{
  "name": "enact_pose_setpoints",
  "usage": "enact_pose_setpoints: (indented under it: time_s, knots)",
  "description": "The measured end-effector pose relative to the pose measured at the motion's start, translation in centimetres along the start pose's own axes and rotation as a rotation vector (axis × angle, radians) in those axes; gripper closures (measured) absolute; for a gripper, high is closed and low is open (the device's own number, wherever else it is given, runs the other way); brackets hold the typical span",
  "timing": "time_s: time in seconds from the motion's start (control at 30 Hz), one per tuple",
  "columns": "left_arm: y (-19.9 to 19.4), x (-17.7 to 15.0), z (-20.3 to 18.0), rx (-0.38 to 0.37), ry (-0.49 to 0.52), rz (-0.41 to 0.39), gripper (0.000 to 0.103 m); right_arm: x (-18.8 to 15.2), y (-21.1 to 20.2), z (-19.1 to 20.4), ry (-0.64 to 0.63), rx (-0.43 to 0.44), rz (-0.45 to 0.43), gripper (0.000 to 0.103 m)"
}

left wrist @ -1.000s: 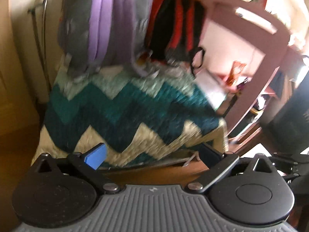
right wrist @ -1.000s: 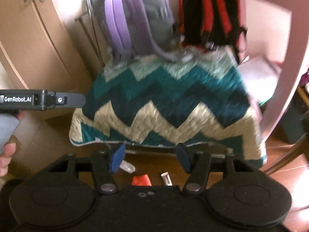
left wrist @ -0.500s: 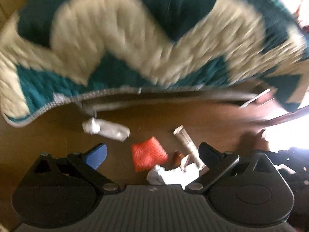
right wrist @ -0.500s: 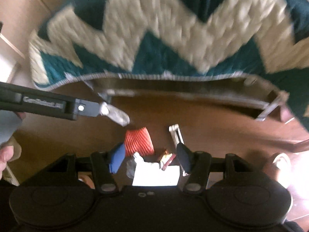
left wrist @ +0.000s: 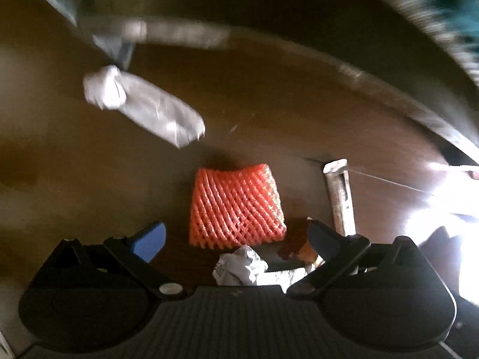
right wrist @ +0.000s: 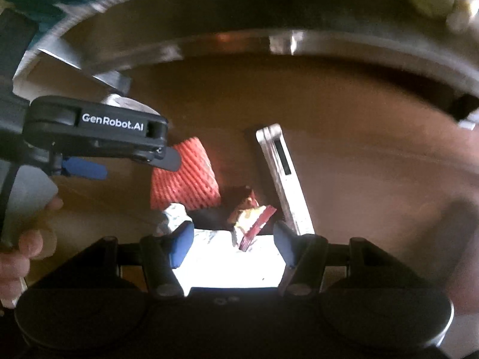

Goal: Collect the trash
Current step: 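Grasp the red foam net with the left tool while the right tool grasps the snack wrapper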

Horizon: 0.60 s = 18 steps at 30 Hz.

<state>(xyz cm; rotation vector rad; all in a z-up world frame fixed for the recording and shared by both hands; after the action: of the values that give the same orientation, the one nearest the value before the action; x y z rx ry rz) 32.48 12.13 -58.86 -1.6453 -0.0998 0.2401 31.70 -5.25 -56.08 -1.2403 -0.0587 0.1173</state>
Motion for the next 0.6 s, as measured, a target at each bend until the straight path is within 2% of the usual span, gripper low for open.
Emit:
enact_pose_setpoints:
  time_s: [0.1,0.23,0.47,0.53,0.6]
  knots:
    - [2.5,0.1,0.2,-0.04,-0.055,0.03,0.001,-0.2,2.1,-0.6,0.044,0.0,0.029,0.044]
    - [4.8,0.3,0.4,-0.047,-0.072,0.046,0.001,0.1,4.1,-1.1,0.105,0.001,0.033,0.044]
    - [6.9,0.4,0.3,-0.055,-0.095,0.042,0.003,0.9,6.3,-1.1,0.138,-0.002,0.053,0.046]
    - [7.2,0.2,0.1,-0.054,-0.097,0.045,0.011,1.0,6.8,-1.0,0.152,-0.009,0.066,0.046]
    - [7.6,0.0,0.0,-0.058,-0.101,0.051,0.014,0.9,7.3,-0.9,0.163,-0.015,0.082,0.046]
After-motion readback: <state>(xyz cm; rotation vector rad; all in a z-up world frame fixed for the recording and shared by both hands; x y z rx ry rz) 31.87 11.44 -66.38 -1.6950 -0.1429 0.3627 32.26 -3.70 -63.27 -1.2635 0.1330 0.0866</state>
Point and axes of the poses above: each gripper's, at about its wrist camera, not at the fingertips, and y roughly the way its jaws point, z to its left, x to its top, the point moved 8 cm from there along y, roughly the way its jaws point, and after that the axes turned 15 degrees about y, right-handed, at the moved point
